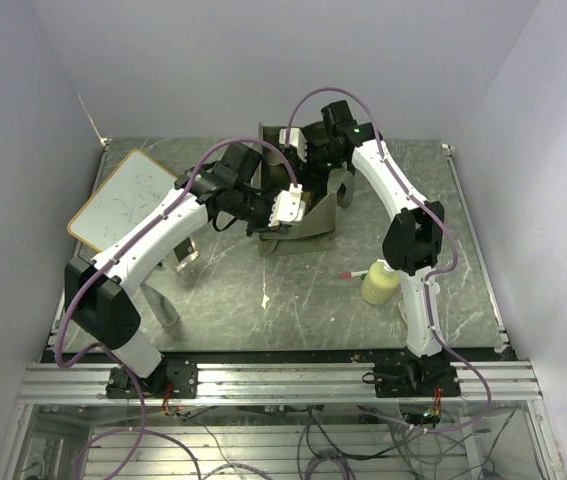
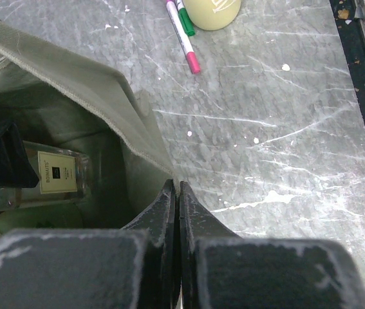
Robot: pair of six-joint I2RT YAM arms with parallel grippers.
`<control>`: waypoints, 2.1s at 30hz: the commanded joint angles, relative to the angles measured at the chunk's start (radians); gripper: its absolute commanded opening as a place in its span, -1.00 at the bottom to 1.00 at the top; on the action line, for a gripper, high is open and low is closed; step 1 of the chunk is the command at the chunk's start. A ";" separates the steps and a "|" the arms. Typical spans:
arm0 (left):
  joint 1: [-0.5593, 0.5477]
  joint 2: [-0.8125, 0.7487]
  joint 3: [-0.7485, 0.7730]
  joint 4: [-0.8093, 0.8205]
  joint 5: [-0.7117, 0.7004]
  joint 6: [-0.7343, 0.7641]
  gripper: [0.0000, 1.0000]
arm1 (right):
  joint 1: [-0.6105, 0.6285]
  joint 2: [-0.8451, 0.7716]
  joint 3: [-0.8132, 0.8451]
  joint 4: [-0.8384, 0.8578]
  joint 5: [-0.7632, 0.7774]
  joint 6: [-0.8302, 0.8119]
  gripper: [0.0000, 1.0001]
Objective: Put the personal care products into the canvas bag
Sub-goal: Place the care product in the canvas bag, then pick up the care product from the center of the board.
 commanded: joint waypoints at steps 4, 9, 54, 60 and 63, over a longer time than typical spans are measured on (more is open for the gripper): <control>-0.009 -0.009 0.018 -0.011 0.059 -0.017 -0.86 | -0.006 0.009 0.009 0.175 0.071 0.004 -0.31; -0.008 -0.004 0.023 -0.005 0.056 -0.023 -0.86 | -0.001 0.002 0.005 0.192 0.096 0.008 -0.09; -0.009 -0.052 0.134 0.128 -0.006 -0.285 -0.31 | -0.086 -0.536 -0.239 0.266 0.027 0.361 0.19; -0.008 -0.098 0.146 0.128 -0.028 -0.320 0.21 | -0.099 -0.697 -0.361 0.265 0.115 0.394 0.22; -0.004 -0.116 0.143 0.120 -0.078 -0.322 0.25 | -0.106 -0.767 -0.420 0.231 0.156 0.421 0.24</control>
